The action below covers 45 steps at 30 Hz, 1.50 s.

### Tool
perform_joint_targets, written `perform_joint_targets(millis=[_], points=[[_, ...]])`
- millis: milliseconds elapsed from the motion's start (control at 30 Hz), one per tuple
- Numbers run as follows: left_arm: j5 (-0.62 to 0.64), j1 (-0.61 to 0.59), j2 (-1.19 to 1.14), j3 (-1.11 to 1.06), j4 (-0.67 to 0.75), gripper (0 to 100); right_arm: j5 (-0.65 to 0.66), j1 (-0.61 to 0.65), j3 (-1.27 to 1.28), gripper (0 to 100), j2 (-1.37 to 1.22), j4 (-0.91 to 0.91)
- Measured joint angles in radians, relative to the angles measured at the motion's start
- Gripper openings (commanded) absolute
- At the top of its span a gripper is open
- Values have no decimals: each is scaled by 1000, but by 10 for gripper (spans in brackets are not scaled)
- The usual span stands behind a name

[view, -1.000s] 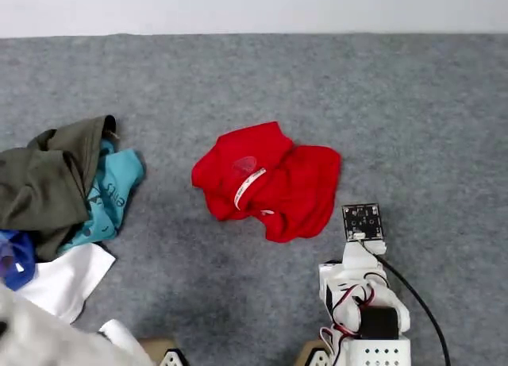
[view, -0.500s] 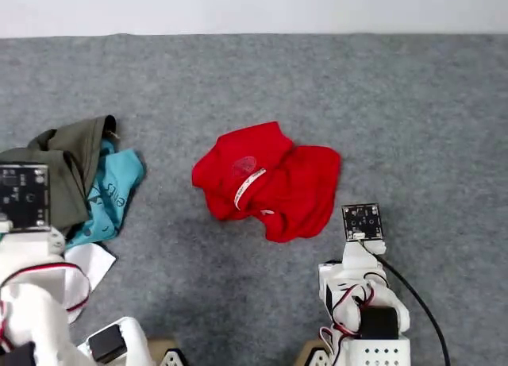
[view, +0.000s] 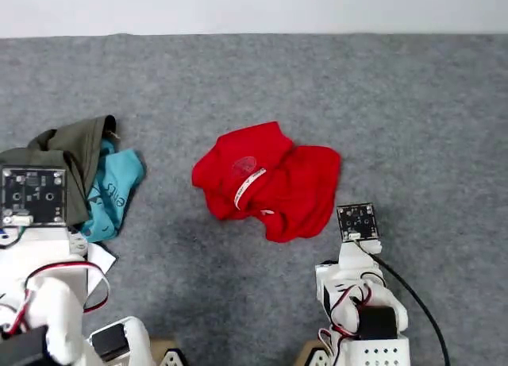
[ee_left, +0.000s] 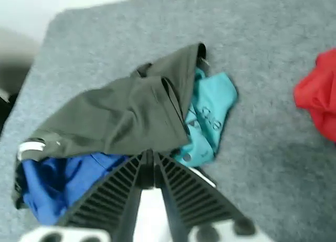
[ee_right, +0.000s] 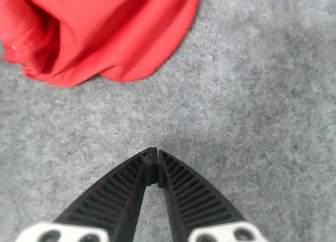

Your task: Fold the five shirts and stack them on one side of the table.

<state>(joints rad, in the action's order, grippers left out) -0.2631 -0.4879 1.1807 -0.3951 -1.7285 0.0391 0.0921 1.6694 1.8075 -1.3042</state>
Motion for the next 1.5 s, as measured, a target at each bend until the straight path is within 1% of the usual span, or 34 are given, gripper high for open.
perform_joint_targets(millis=[100, 200, 267, 367, 500, 600, 733, 900, 1033, 1100, 1233, 1333, 1500], points=[[0, 46, 0, -63, 8, 6, 12, -12, 0, 9, 0, 0], [0, 121, 0, -123, 11, 6, 29, -15, 0, 9, 0, 2], [0, 180, 0, -150, 11, 7, 35, -38, 0, 9, 0, 3], [14, 265, -3, -178, 26, 8, 35, -110, 0, 9, 0, 8], [110, 345, -101, -181, 77, 8, 37, -192, -74, 9, 0, 60], [176, 405, -236, -166, 129, 8, 92, -224, -150, 33, 0, 74], [232, 511, -419, -61, 187, 8, 173, -245, -232, 105, 0, 74], [252, 635, -626, 126, 215, 8, 192, -272, -307, 110, 2, 74], [252, 707, -793, 273, 222, 8, 221, -273, -367, 110, 5, 55], [252, 733, -881, 338, 224, 8, 255, -273, -388, 98, 5, 55], [252, 778, -1062, 456, 250, 8, 328, -276, -437, 3, 5, 55], [252, 799, -1180, 535, 287, 8, 384, -276, -474, 26, 8, 55], [252, 847, -1297, 652, 296, 8, 407, -287, -535, 25, 11, 20]])
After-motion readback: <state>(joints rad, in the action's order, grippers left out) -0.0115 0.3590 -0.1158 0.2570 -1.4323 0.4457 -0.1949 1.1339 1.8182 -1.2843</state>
